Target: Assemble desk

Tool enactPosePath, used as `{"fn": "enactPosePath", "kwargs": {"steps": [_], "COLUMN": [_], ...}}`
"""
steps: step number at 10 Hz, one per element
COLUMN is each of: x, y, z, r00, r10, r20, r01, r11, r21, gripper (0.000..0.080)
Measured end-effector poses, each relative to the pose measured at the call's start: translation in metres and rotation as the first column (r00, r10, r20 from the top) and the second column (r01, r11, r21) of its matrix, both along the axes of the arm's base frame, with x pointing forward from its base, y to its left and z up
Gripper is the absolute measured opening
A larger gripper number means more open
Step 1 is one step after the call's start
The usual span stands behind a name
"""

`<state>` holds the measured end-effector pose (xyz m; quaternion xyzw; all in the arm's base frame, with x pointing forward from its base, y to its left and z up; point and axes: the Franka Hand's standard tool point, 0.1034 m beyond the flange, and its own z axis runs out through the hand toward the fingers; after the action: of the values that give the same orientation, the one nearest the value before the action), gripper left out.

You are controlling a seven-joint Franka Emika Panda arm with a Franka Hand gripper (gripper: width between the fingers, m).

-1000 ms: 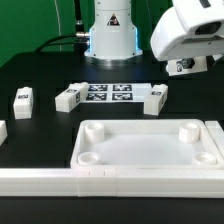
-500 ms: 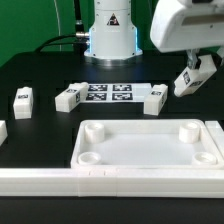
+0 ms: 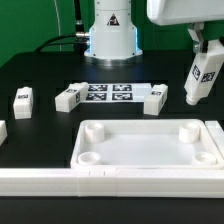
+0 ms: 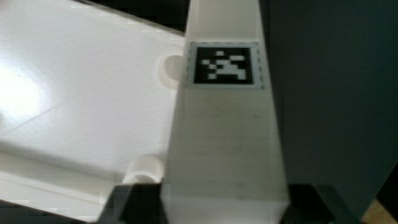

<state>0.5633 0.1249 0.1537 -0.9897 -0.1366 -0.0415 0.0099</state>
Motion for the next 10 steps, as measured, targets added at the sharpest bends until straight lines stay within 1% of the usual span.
{"fn": "enactPosePath", "kwargs": {"steps": [2,3,4,5,6,7,10], "x": [0.005,0.013,0.027,0.030,0.039,0.037,0.038], "y": [0.000,-0.005,-0.009,-0.013,-0.013,-0.012,-0.012], "z": [0.000,0.007,0.018,0.022,0.029,0.026,0.026], "r00": [0.990,0.984,0.969,0.975,0.973,0.973,0.969], "r10": [0.004,0.022,0.031,0.030,0.032,0.033,0.033], "r20": [0.143,0.175,0.246,0.222,0.227,0.229,0.246], "r01": [-0.009,-0.028,-0.041,-0.038,-0.039,-0.041,-0.042], "r11": [0.999,0.999,0.998,0.999,0.999,0.999,0.999], "r21": [0.033,0.031,0.036,0.030,0.029,0.030,0.033], "gripper": [0.0291,0.0291,0.0291,0.0291,0.0291,0.0291,0.0291]}}
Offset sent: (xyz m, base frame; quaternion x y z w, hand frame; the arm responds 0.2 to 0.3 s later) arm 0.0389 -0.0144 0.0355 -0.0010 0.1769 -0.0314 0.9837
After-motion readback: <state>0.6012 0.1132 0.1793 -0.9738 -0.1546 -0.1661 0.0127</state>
